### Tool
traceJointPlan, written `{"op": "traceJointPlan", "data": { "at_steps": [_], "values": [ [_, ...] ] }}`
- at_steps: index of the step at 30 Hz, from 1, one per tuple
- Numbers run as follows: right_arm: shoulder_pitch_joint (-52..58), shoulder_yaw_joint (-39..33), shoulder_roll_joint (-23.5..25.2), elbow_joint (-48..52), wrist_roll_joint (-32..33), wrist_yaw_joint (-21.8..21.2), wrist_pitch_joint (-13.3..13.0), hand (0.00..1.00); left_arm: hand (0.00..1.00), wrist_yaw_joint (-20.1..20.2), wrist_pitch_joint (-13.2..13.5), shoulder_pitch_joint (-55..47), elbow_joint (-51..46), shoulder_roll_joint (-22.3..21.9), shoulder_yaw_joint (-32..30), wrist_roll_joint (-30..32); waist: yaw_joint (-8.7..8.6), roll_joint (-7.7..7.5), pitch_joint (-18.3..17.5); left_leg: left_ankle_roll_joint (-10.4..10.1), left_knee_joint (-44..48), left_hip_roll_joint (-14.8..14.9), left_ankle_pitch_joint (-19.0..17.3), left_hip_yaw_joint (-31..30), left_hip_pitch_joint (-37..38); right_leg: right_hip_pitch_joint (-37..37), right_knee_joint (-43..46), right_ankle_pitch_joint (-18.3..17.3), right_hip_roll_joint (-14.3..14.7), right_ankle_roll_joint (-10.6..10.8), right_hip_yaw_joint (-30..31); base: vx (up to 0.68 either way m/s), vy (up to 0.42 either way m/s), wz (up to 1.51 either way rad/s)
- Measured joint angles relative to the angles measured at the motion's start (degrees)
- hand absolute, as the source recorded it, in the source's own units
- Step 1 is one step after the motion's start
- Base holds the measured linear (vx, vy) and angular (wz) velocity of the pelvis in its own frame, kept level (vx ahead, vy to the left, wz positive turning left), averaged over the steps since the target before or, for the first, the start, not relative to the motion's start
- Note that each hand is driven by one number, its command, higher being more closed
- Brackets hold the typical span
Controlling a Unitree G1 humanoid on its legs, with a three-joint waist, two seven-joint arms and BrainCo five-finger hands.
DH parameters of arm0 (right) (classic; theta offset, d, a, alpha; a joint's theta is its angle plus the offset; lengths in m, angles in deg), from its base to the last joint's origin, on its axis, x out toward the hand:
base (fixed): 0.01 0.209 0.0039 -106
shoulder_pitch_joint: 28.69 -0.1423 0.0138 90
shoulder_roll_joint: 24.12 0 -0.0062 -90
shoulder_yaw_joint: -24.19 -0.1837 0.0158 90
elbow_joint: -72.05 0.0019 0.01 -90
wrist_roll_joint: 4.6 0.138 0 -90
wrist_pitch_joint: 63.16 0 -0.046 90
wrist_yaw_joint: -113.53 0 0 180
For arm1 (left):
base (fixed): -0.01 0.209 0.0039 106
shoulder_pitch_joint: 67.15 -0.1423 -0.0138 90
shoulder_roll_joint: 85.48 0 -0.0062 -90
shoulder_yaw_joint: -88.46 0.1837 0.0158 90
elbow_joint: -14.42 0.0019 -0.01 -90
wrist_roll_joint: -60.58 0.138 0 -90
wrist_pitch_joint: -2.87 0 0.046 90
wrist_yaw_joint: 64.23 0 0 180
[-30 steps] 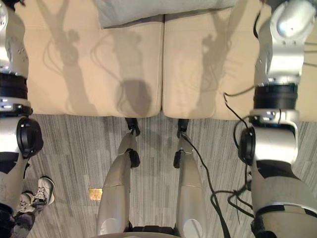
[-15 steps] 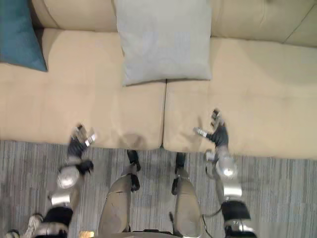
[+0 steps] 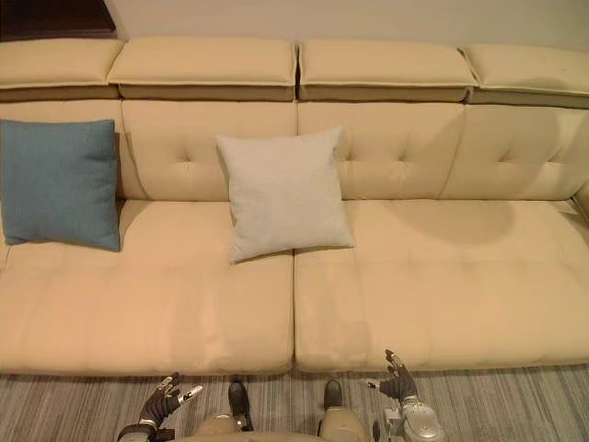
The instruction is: Pick up cushions and gather them together orderly.
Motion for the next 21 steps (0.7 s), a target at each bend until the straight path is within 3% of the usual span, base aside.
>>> {"op": "traceJointPlan", "data": {
  "at_steps": [2,3,4,5,6,7,9,11,13,15,16,18,19,21],
  "values": [
    [-1.0,0.0,0.5,-0.2,0.0,0.1,0.2,0.00,0.00,-0.1,0.0,1.4,-0.2,0.5,0.2,0.0,0.18,-0.47,0.2,0.7,1.6,-0.1,-0.4,1.2,-1.5,-1.4,0.7,1.8,-0.2,0.1,1.2,-0.01,0.030,-0.37],
    [-1.3,0.2,0.9,0.1,0.0,0.2,0.2,0.00,0.00,-0.1,0.0,2.4,-0.4,0.9,0.4,-0.1,-0.01,-1.11,0.4,2.3,5.3,0.0,-1.1,2.0,-4.0,-4.1,3.1,2.7,-0.9,0.8,1.6,-0.07,0.004,-0.46],
    [-1.9,0.4,0.7,0.2,0.2,0.2,0.3,0.00,0.00,-0.4,-0.1,2.5,-2.8,0.1,0.3,-0.1,0.42,0.01,0.5,4.4,9.5,2.7,-3.1,2.5,-7.3,-6.3,5.1,4.3,0.1,2.1,1.2,-0.09,-0.018,-0.47],
    [-2.7,0.5,1.0,0.2,0.3,0.2,0.6,0.00,0.00,-0.7,0.0,2.5,-3.7,-0.2,0.1,-0.2,0.26,0.57,1.3,4.8,10.5,3.5,-3.6,3.2,-7.8,-8.0,12.2,0.9,0.1,0.6,0.4,-0.14,-0.063,-0.25],
    [-2.4,0.6,1.4,0.3,0.4,0.2,0.7,0.00,0.00,-1.2,0.0,2.5,-4.8,-0.1,0.2,-0.2,-0.21,0.72,1.4,5.0,12.4,4.0,-4.2,2.4,-7.8,-10.5,27.5,-5.6,-0.2,-1.7,-0.5,-0.09,-0.098,0.17],
    [-1.1,0.6,2.1,0.3,0.5,0.2,0.7,0.00,0.00,-1.2,-0.1,2.2,-5.8,-0.1,0.4,-0.3,-0.27,0.82,1.7,5.4,13.8,4.0,-4.7,1.4,-7.4,-10.3,40.6,-9.7,-0.6,-0.9,-0.5,-0.09,-0.111,0.34],
    [-0.4,2.0,2.2,0.1,0.6,0.1,0.7,0.00,0.00,-1.3,-0.2,1.9,-5.9,-0.1,0.4,-0.3,0.35,-0.70,1.2,5.0,15.9,3.8,-4.4,0.7,-8.0,-6.8,48.2,-11.2,-1.1,0.9,0.0,-0.15,-0.168,0.23],
    [-2.1,2.5,1.9,0.2,0.6,0.2,0.7,0.00,0.00,-1.4,-0.3,1.2,-7.0,-0.4,0.0,-0.3,0.67,-2.09,1.0,3.8,19.0,4.4,-3.1,0.1,-11.7,-3.0,40.9,-15.7,-0.3,1.0,-0.4,-0.25,-0.171,0.00],
    [-3.7,1.4,0.9,1.0,0.9,0.9,0.0,0.00,0.00,-1.6,-0.3,1.2,-7.1,-2.9,0.6,-0.5,2.77,0.57,1.6,2.3,15.9,6.5,0.5,-0.1,-14.4,-1.5,30.6,-19.7,2.7,-2.9,-2.4,-0.31,-0.114,-0.33],
    [-4.5,1.4,0.7,1.1,1.1,1.9,0.1,0.00,0.00,-2.4,-0.4,1.4,-7.0,-3.9,1.4,-0.7,2.64,2.00,2.3,1.2,13.2,7.1,2.2,-0.4,-16.8,-1.6,25.6,-22.9,4.1,-5.4,-4.5,-0.39,-0.162,0.08],
    [-4.9,1.4,0.5,0.9,1.1,2.6,0.4,0.00,0.00,-2.5,-0.5,1.6,-6.9,-4.6,2.3,-0.7,1.70,3.36,3.1,-3.2,11.0,7.3,-0.9,-1.5,-17.1,-1.6,23.3,-20.7,4.3,-6.6,-6.4,-0.40,-0.106,0.46],
    [-3.7,0.2,1.1,0.8,1.2,2.7,0.6,0.00,0.00,-2.5,-0.6,1.5,-7.0,-5.2,2.5,-0.7,1.95,2.69,3.5,-2.6,16.2,7.0,-1.5,-2.0,-17.2,-2.1,21.0,-18.8,3.7,-8.2,-6.8,-0.33,-0.062,0.27],
    [-3.5,-0.3,1.3,0.9,1.2,2.8,0.6,0.00,0.00,-2.5,-0.6,0.8,-7.0,-5.2,2.5,-0.7,1.95,2.01,3.5,-1.2,21.9,6.5,-2.5,-2.9,-17.0,-2.6,20.8,-18.3,3.1,-8.7,-6.8,-0.26,-0.079,0.02],
    [-3.1,-0.9,1.2,1.0,1.2,2.8,0.6,0.00,0.00,-2.5,-0.6,0.0,-7.1,-5.3,2.7,-0.6,1.84,2.45,3.3,-0.2,30.2,5.0,-9.5,-5.7,-15.3,-3.4,20.7,-17.2,3.0,-8.3,-5.9,-0.20,-0.020,-0.10]
  ]
}}
